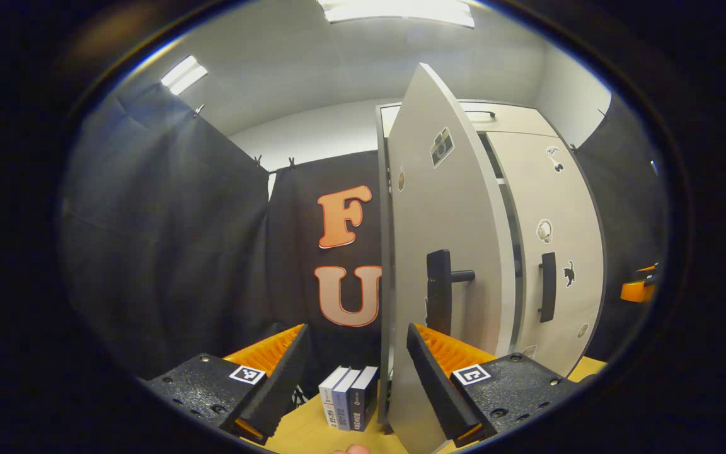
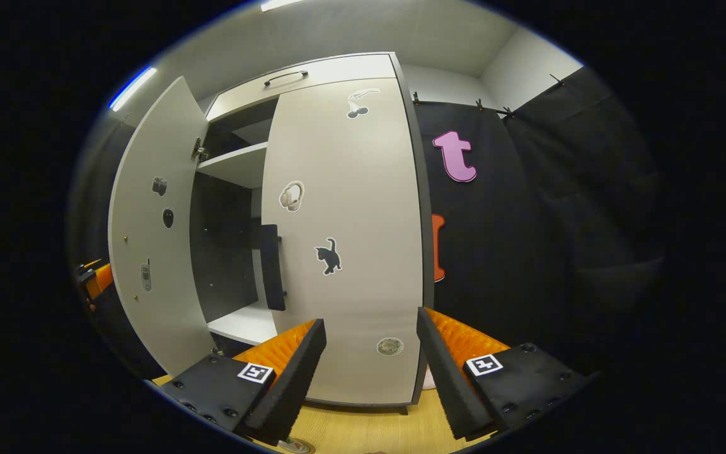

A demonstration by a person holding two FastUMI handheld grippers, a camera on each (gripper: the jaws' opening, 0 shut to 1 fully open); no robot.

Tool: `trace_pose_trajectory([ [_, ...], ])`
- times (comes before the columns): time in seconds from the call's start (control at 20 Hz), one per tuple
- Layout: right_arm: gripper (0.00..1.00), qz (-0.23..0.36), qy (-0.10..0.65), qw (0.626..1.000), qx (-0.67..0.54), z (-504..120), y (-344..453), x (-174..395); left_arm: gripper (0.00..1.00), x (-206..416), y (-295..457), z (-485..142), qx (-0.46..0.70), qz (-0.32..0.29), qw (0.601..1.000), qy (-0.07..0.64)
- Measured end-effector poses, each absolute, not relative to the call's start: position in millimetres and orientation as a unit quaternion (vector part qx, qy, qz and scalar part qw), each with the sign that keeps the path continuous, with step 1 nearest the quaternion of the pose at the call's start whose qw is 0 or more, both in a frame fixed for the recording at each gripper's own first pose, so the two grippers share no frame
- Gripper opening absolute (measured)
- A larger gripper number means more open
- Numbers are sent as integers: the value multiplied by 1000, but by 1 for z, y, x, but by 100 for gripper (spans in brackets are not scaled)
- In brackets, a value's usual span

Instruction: Grasp the bottle in the cabinet with the left hand and place it on the coaster, then close the right door with the right hand and the left door with the left hand.

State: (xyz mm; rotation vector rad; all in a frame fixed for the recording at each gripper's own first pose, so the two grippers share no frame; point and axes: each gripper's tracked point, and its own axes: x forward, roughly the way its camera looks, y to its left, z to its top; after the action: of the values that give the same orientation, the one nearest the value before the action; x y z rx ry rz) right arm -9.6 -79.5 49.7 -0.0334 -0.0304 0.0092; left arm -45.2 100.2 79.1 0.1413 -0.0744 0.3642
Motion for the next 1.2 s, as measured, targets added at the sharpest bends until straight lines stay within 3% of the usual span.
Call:
trace_pose_trajectory([
  [0.1, 96, 2, -17, 1000, -14, 52, -81, -14, 89, -37, 89, 74, 53, 159, 985, -34],
  [0.15, 96, 0, -18, 1000, -13, 54, -83, -16, 93, -32, 83, 74, 47, 145, 988, -34],
  [0.35, 95, -13, -20, 999, -22, 56, -92, -21, 94, -13, 58, 70, 33, 100, 994, -35],
  [0.4, 88, -15, -19, 999, -22, 56, -93, -23, 92, -12, 56, 70, 31, 96, 994, -36],
  [0.45, 88, -16, -19, 999, -22, 56, -94, -25, 92, -12, 53, 69, 31, 96, 994, -36],
  [0.5, 95, -18, -19, 999, -22, 56, -95, -26, 92, -12, 53, 70, 30, 94, 994, -38],
  [0.6, 95, -21, -19, 999, -22, 57, -97, -26, 92, -9, 46, 70, 23, 83, 996, -39],
  [0.65, 88, -22, -20, 999, -21, 57, -98, -28, 92, -8, 41, 70, 18, 74, 996, -40],
  [0.7, 88, -21, -21, 999, -21, 59, -97, -28, 92, -5, 34, 70, 12, 65, 997, -39],
  [0.75, 95, -21, -21, 999, -21, 59, -97, -29, 95, 0, 26, 68, 6, 55, 998, -37],
  [1.2, 96, -32, -21, 999, -27, 62, -109, -33, 95, 49, -10, 48, 9, 8, 1000, -12],
])
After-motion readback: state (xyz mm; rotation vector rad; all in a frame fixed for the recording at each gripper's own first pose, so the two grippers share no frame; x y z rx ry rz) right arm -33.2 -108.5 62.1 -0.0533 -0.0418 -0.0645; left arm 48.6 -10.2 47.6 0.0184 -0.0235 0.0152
